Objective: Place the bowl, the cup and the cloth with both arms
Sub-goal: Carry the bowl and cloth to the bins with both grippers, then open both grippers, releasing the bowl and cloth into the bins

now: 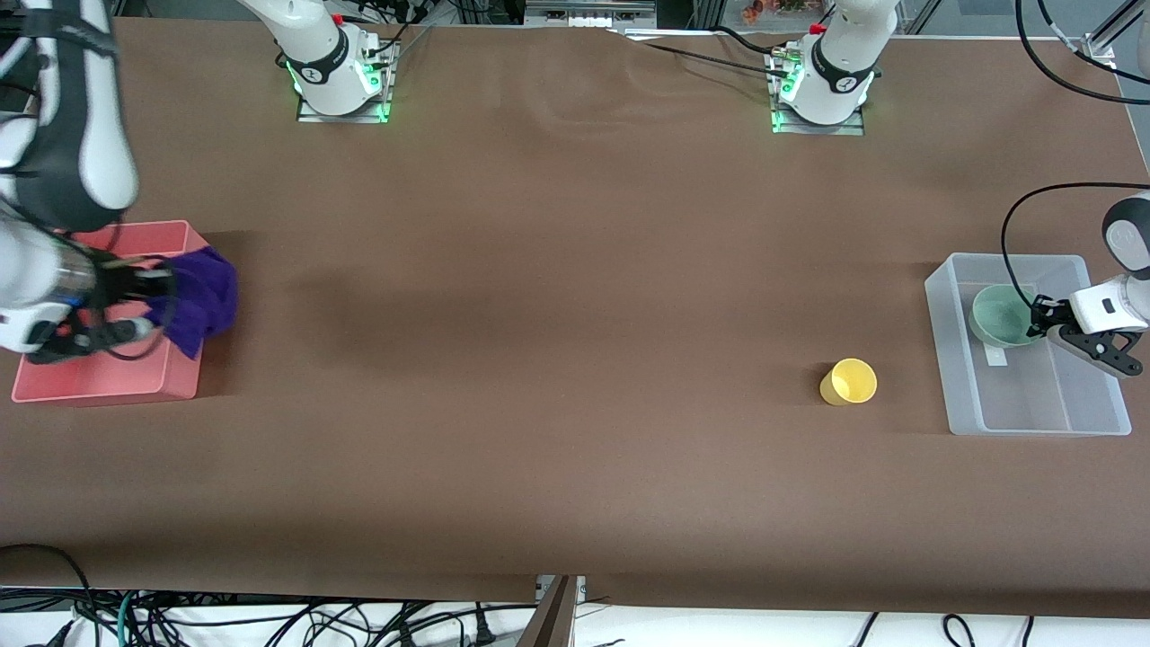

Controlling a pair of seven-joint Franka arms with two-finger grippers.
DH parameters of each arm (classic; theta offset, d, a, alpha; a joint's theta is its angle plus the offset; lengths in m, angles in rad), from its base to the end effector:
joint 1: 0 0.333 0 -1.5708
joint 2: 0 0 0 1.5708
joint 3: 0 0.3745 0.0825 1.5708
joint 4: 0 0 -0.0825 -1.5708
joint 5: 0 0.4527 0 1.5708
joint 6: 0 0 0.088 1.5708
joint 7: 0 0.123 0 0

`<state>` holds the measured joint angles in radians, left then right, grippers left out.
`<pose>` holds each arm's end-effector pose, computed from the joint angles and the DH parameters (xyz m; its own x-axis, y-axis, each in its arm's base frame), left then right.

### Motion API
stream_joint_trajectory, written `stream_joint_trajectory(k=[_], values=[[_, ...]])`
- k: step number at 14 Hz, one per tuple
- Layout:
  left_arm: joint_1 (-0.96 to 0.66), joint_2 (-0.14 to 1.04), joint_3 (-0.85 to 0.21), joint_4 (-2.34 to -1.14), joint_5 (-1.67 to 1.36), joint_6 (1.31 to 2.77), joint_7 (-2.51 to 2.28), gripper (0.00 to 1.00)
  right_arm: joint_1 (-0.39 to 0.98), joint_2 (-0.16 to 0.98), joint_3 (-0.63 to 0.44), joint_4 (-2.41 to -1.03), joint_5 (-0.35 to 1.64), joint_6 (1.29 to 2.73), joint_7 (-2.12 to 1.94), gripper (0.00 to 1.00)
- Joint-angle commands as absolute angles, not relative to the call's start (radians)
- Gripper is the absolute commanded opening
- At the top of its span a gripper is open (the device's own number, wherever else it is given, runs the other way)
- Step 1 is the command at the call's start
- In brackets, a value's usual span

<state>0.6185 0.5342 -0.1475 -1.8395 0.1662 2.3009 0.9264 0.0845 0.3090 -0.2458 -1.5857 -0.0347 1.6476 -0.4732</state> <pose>0.6320 0.3347 0.2195 0.8484 -0.5243 -0.0727 -0.5238 -0.8514 0.0279 0.6950 -0.0993 0.4642 0.9161 0.3064 -0.2585 0.3140 -0.9493 -0.0123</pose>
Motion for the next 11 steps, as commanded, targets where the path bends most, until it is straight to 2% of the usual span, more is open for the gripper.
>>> stream_joint_trajectory(k=[1, 4, 7, 11], values=[[0.624, 0.551, -0.156, -1.799, 0.178, 2.292, 0.942, 1.00, 0.087, 0.314, -0.333, -1.572, -0.040, 1.629, -0.589, 0.00], [0.618, 0.526, -0.164, -1.796, 0.183, 2.272, 0.939, 1.00, 0.077, 0.325, -0.389, -1.589, -0.043, 1.655, -0.609, 0.00], [0.614, 0.447, -0.195, -1.787, 0.183, 2.177, 0.934, 1.00, 0.054, 0.331, -0.402, -1.640, -0.069, 1.733, -0.635, 0.00], [0.612, 0.411, -0.297, -1.634, 0.176, 1.888, 0.892, 1.00, 0.026, 0.348, -0.429, -1.715, -0.069, 1.844, -0.690, 0.00]])
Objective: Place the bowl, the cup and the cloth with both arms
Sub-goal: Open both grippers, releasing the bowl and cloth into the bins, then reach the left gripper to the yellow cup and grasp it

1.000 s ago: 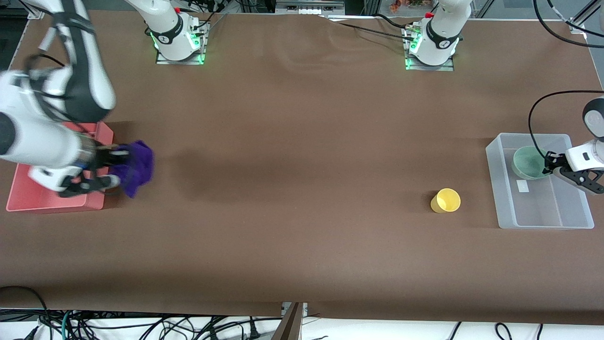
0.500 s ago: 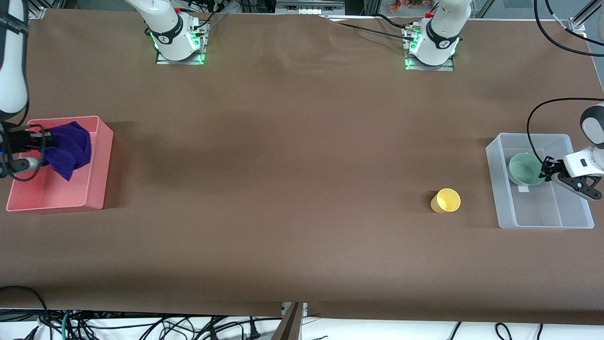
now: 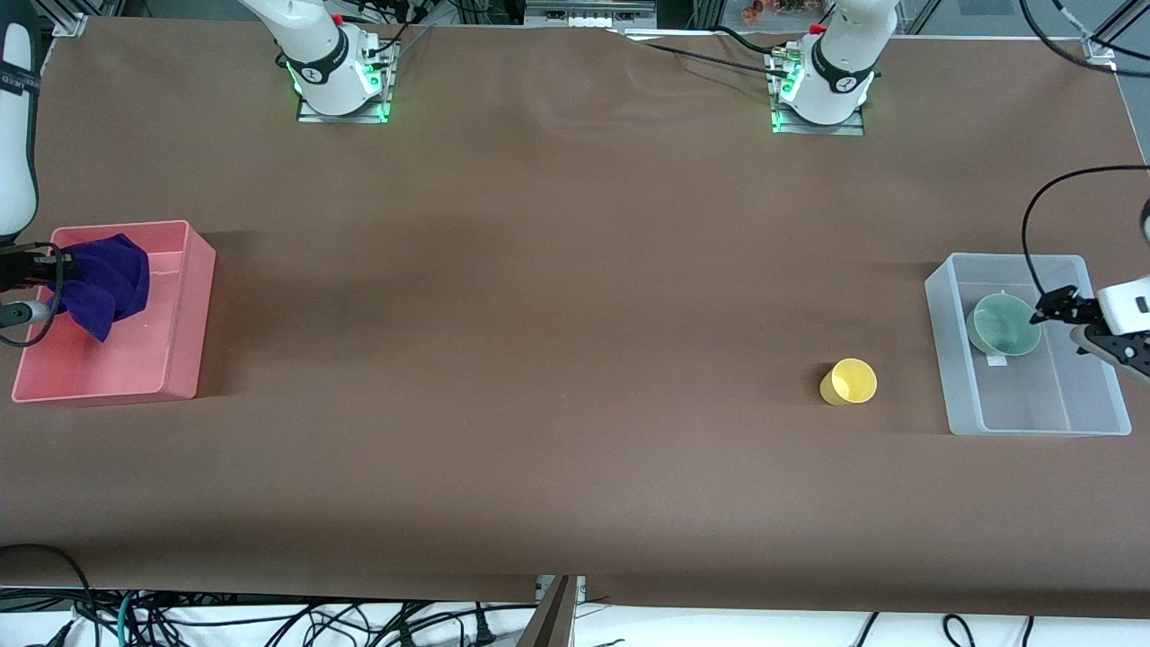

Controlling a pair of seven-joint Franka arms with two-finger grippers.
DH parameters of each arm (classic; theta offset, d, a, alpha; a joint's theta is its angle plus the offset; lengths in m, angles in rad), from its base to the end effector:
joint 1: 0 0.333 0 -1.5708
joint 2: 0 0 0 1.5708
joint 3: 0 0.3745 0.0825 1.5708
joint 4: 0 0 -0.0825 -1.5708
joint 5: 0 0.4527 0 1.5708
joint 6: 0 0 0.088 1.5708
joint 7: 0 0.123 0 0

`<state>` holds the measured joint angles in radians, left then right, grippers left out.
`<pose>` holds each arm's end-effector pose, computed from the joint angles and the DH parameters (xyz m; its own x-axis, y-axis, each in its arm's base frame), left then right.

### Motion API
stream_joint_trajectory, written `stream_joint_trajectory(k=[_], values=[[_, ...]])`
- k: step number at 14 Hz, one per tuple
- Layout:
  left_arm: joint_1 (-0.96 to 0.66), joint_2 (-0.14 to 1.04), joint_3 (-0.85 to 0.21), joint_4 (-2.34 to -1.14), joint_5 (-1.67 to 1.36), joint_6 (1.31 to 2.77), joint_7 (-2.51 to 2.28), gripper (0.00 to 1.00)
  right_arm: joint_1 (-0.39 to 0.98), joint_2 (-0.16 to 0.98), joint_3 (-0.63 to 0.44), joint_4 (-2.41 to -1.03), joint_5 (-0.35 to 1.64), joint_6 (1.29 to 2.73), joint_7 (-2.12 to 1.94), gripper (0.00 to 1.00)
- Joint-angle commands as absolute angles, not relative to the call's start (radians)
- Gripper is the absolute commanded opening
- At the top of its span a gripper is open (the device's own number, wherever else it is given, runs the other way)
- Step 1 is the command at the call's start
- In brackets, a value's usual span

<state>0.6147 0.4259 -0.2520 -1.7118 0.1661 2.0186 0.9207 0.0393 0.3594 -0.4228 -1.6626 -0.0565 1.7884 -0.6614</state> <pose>0.6712 0.2856 0.3421 0.8078 -0.5821 -0.0934 -0.5790 -0.8131 0.0597 0.6644 -0.2434 0.4123 0.9170 0.2843 -0.2799 0.3042 -0.9522 0.0293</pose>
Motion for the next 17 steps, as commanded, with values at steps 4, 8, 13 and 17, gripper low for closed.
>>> stream_joint_trajectory(k=[4, 8, 13, 17], values=[[0.611, 0.414, -0.460, -1.595, 0.189, 1.812, 0.565, 1.00, 0.014, 0.360, -0.463, -1.819, -0.063, 1.977, -0.742, 0.00], [0.522, 0.452, -0.482, -1.615, 0.189, 1.816, 0.217, 1.00, 0.014, 0.374, -0.465, -1.835, -0.051, 1.988, -0.729, 0.00], [0.430, 0.607, -0.477, -1.608, 0.204, 1.943, -0.133, 1.00, 0.015, 0.345, -0.460, -1.806, -0.048, 1.970, -0.729, 1.00], [0.408, 0.659, -0.469, -1.605, 0.206, 2.012, -0.190, 1.00, 0.020, 0.316, -0.393, -1.640, -0.020, 1.772, -0.721, 1.00]])
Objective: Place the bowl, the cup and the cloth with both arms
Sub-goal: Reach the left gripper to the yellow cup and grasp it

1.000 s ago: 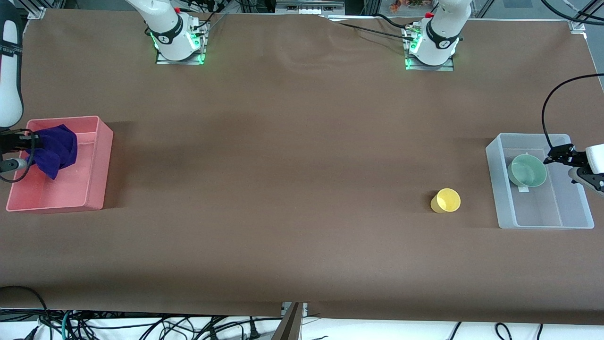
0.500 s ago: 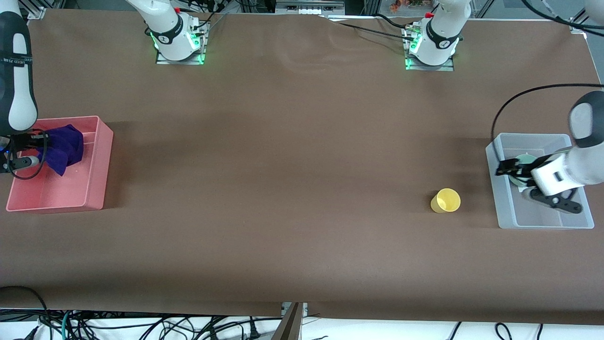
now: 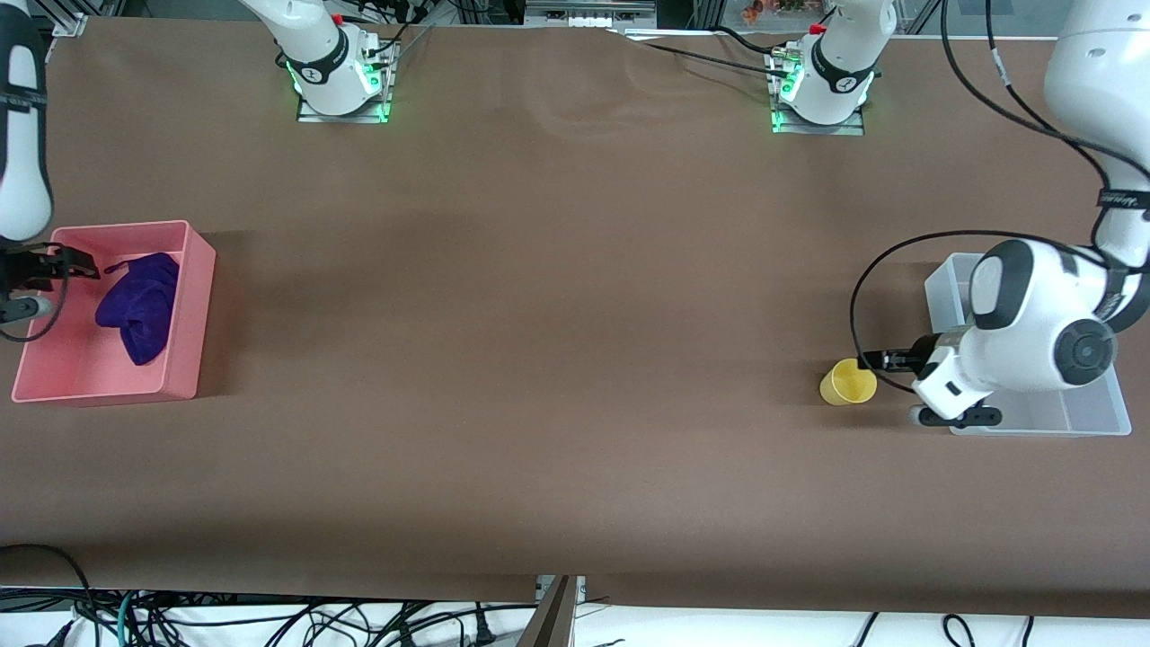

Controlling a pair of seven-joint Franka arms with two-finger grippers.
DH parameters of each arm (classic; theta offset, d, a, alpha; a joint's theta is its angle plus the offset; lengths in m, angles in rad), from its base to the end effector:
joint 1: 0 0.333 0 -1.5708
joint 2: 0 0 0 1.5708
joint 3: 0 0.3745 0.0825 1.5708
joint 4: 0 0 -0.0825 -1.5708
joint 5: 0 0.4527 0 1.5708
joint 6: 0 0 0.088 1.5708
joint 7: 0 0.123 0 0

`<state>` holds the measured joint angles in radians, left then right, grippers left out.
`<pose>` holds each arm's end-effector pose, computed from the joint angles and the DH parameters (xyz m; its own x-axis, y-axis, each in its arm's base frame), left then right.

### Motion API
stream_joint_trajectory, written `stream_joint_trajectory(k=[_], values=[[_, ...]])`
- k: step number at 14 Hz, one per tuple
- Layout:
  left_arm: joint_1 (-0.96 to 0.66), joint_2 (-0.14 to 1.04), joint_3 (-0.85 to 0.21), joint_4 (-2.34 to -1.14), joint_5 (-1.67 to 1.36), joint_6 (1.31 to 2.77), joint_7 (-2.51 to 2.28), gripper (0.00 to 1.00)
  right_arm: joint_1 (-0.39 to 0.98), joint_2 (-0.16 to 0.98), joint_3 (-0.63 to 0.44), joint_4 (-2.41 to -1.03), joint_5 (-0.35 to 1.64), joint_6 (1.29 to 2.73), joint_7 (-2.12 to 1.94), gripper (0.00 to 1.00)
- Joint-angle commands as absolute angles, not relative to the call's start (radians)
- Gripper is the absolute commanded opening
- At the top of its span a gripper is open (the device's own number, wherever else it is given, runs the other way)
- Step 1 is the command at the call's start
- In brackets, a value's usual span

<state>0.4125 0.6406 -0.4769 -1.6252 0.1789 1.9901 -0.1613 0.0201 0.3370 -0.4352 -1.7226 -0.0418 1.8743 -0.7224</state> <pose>0.7478 0.0072 0.2567 0.9757 0.0483 -0.2138 0.0709 -0.9925 0.0996 0.6509 -0.2636 0.4029 0.9199 0.3152 -0.2335 0.3307 -0.9433 0.0293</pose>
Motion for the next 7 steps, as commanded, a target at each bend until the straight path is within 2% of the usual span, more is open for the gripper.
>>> stream_joint_trajectory(k=[1, 2, 3, 4, 6, 7], values=[[0.405, 0.666, -0.456, -1.603, 0.221, 2.049, -0.192, 1.00, 0.021, 0.311, -0.370, -1.605, -0.020, 1.738, -0.721, 1.00], [0.405, 0.678, -0.450, -1.603, 0.244, 2.072, -0.195, 0.96, 0.021, 0.296, -0.339, -1.585, -0.020, 1.715, -0.712, 1.00], [0.405, 0.692, -0.449, -1.603, 0.244, 2.078, -0.231, 0.83, 0.021, 0.278, -0.306, -1.580, -0.023, 1.703, -0.656, 1.00], [0.400, 0.699, -0.449, -1.608, 0.245, 2.094, -0.301, 0.77, 0.021, 0.261, -0.272, -1.578, -0.029, 1.683, -0.573, 1.00], [0.385, 0.712, -0.449, -1.614, 0.245, 2.106, -0.374, 0.45, 0.021, 0.230, -0.189, -1.575, -0.035, 1.625, -0.407, 1.00], [0.384, 0.713, -0.451, -1.615, 0.245, 2.106, -0.377, 0.33, 0.021, 0.213, -0.145, -1.574, -0.044, 1.606, -0.331, 1.00]])
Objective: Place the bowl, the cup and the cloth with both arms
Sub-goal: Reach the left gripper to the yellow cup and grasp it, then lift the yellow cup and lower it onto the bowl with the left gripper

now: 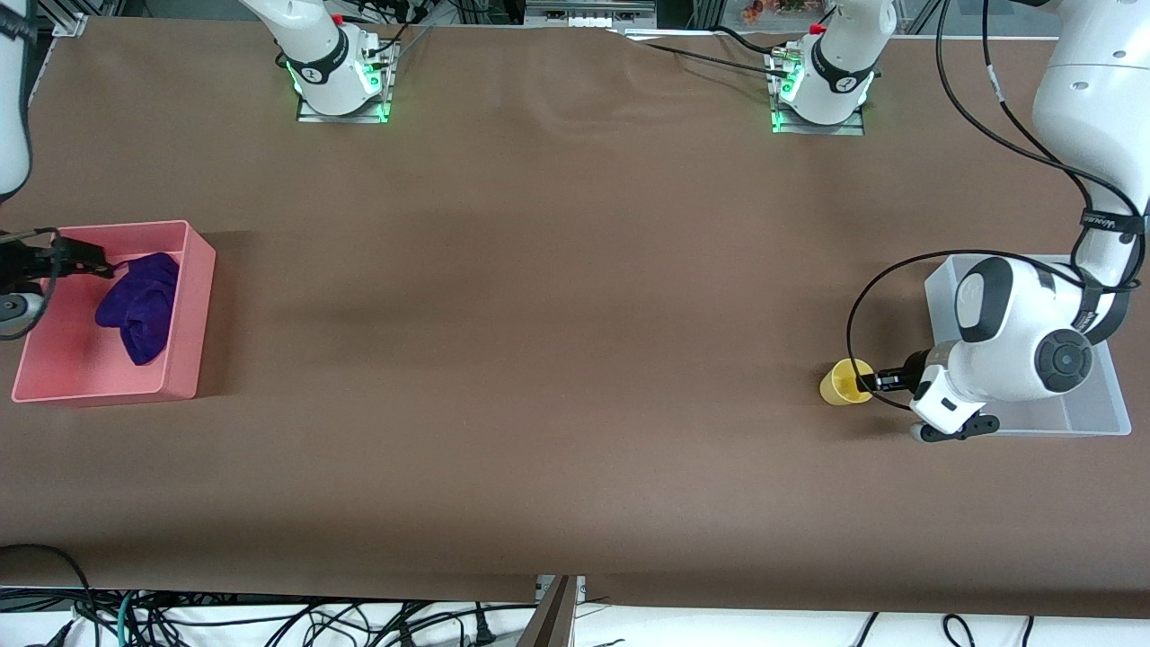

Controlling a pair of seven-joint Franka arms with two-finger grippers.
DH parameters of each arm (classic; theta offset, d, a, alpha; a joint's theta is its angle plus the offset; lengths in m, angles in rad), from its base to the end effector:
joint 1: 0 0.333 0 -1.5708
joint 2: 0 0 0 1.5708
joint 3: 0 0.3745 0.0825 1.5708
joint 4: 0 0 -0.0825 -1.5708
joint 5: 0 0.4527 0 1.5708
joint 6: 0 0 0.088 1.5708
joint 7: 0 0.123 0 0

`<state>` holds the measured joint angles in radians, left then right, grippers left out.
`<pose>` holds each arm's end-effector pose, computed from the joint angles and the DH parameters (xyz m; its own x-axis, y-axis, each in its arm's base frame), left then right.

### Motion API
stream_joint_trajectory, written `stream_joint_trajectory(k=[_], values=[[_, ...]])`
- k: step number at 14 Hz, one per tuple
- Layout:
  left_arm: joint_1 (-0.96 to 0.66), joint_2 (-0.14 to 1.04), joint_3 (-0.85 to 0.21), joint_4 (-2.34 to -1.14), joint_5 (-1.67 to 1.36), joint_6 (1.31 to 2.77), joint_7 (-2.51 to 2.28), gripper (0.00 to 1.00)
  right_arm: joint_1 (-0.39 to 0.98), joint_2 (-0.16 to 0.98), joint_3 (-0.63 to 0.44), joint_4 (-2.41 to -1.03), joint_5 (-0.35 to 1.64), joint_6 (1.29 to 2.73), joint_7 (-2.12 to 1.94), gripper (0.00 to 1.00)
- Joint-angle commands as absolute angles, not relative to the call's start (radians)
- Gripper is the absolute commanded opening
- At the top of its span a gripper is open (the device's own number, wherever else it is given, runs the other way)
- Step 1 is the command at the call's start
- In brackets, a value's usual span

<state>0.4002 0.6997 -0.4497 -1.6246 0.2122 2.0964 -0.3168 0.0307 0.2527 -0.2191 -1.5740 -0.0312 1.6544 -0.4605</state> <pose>0.7568 0.0152 0.2176 0.9624 0.2058 -0.1774 0.2205 -0.9730 0.0674 0.6866 -0.1201 0.5080 0.9445 0.2709 -0.1860 0.2761 -0.9611 0.0021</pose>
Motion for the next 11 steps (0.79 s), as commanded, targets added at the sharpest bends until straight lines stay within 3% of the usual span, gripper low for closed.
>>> stream_joint_trajectory(k=[1, 2, 3, 6, 11], values=[[0.383, 0.716, -0.451, -1.615, 0.244, 2.106, -0.376, 0.22, 0.021, 0.200, -0.109, -1.574, -0.051, 1.591, -0.255, 1.00], [0.385, 0.724, -0.451, -1.615, 0.244, 2.106, -0.371, 0.05, 0.021, 0.186, -0.079, -1.575, -0.049, 1.583, -0.192, 1.00], [0.387, 0.726, -0.451, -1.615, 0.245, 2.106, -0.364, 0.00, 0.021, 0.177, -0.045, -1.575, -0.049, 1.582, -0.133, 1.00], [0.390, 0.713, -0.456, -1.609, 0.244, 2.074, -0.357, 0.00, 0.021, 0.152, 0.018, -1.575, -0.026, 1.589, -0.002, 1.00], [0.419, 0.554, -0.497, -1.594, 0.218, 1.748, -0.290, 0.00, 0.023, 0.118, 0.052, -1.537, -0.029, 1.603, -0.002, 1.00]])
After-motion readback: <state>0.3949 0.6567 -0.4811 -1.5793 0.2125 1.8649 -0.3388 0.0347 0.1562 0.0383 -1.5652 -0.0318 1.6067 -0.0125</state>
